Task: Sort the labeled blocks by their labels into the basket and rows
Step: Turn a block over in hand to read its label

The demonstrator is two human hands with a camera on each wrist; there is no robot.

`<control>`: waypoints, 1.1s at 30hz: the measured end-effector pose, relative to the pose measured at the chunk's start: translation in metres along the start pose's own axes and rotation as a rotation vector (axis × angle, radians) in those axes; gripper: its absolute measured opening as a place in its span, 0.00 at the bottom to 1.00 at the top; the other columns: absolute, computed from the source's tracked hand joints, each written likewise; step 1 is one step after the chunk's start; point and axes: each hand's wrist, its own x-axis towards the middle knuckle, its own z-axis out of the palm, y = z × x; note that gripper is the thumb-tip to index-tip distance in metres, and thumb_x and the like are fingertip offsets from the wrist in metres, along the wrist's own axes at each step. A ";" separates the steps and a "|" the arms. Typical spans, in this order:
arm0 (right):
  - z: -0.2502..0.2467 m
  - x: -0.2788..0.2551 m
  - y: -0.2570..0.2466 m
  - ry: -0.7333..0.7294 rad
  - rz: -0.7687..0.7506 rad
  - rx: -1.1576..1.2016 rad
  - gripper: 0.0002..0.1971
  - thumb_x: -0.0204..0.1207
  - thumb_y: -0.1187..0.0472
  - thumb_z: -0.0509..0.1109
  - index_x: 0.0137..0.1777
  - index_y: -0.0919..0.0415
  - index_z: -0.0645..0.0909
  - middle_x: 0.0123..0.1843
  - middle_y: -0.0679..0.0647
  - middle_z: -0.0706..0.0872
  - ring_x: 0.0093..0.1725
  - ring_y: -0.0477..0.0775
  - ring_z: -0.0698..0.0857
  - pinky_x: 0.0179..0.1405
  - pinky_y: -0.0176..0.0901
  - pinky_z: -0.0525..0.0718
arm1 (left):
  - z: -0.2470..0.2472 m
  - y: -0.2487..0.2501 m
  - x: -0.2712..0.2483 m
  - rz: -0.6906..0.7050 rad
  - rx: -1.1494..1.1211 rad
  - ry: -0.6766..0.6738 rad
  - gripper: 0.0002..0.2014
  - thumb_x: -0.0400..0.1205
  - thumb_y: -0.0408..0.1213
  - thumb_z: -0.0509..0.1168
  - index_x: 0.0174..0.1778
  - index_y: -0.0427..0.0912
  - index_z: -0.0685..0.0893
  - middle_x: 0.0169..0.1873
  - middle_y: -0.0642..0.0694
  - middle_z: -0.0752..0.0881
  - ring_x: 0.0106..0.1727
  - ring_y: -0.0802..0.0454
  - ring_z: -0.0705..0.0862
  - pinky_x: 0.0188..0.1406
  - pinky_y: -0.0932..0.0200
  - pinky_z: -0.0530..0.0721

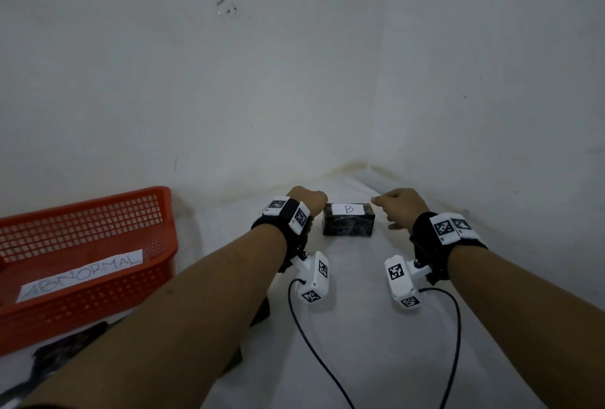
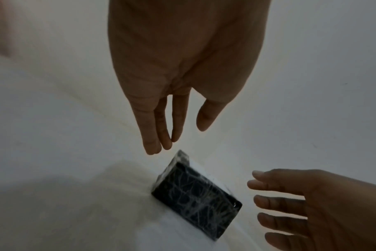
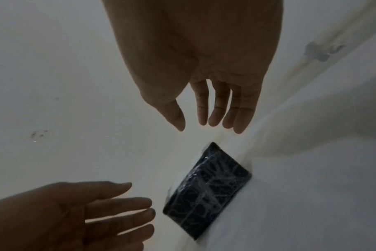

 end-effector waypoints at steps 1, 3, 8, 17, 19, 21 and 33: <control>0.000 -0.007 -0.005 0.008 -0.037 -0.032 0.10 0.81 0.53 0.76 0.46 0.60 0.86 0.53 0.63 0.89 0.54 0.68 0.88 0.47 0.56 0.90 | -0.006 -0.003 0.001 0.006 0.002 -0.007 0.12 0.71 0.43 0.70 0.35 0.37 0.79 0.36 0.38 0.83 0.34 0.41 0.80 0.42 0.48 0.81; 0.003 -0.020 -0.016 0.004 -0.109 -0.123 0.10 0.80 0.51 0.76 0.50 0.58 0.87 0.57 0.63 0.91 0.58 0.67 0.89 0.58 0.56 0.88 | -0.023 -0.002 -0.013 0.050 0.110 0.003 0.16 0.74 0.45 0.70 0.44 0.33 0.86 0.43 0.37 0.89 0.41 0.39 0.88 0.50 0.50 0.87; 0.025 -0.073 -0.054 -0.154 -0.235 -0.289 0.26 0.81 0.43 0.74 0.73 0.55 0.79 0.67 0.57 0.87 0.65 0.61 0.85 0.65 0.52 0.82 | -0.069 -0.008 -0.085 0.211 0.464 0.056 0.12 0.87 0.48 0.67 0.45 0.42 0.78 0.45 0.43 0.78 0.46 0.45 0.76 0.48 0.54 0.75; 0.105 -0.216 -0.116 -0.491 -0.536 -0.485 0.43 0.80 0.39 0.73 0.90 0.51 0.59 0.87 0.56 0.70 0.83 0.59 0.73 0.73 0.46 0.72 | -0.165 -0.080 -0.218 0.184 0.795 0.122 0.31 0.89 0.56 0.62 0.85 0.41 0.74 0.83 0.42 0.74 0.83 0.43 0.73 0.79 0.51 0.72; 0.123 -0.245 -0.127 -0.561 -0.614 -0.500 0.42 0.80 0.41 0.74 0.89 0.52 0.61 0.87 0.55 0.71 0.82 0.59 0.73 0.74 0.47 0.72 | -0.185 -0.100 -0.239 0.156 0.873 0.117 0.27 0.88 0.58 0.62 0.73 0.40 0.83 0.74 0.41 0.84 0.72 0.41 0.82 0.70 0.49 0.79; 0.141 -0.270 -0.133 -0.606 -0.672 -0.467 0.36 0.77 0.43 0.77 0.82 0.49 0.72 0.78 0.53 0.81 0.76 0.59 0.80 0.71 0.48 0.77 | -0.203 -0.120 -0.261 0.147 0.855 0.131 0.21 0.86 0.56 0.65 0.61 0.41 0.87 0.58 0.42 0.90 0.58 0.42 0.86 0.57 0.51 0.83; 0.228 -0.325 -0.136 -0.684 -0.829 -0.636 0.58 0.56 0.24 0.72 0.87 0.48 0.64 0.85 0.49 0.73 0.83 0.56 0.72 0.80 0.62 0.75 | -0.259 -0.220 -0.341 0.062 0.806 0.130 0.28 0.85 0.54 0.69 0.81 0.51 0.78 0.71 0.48 0.85 0.70 0.46 0.84 0.73 0.48 0.82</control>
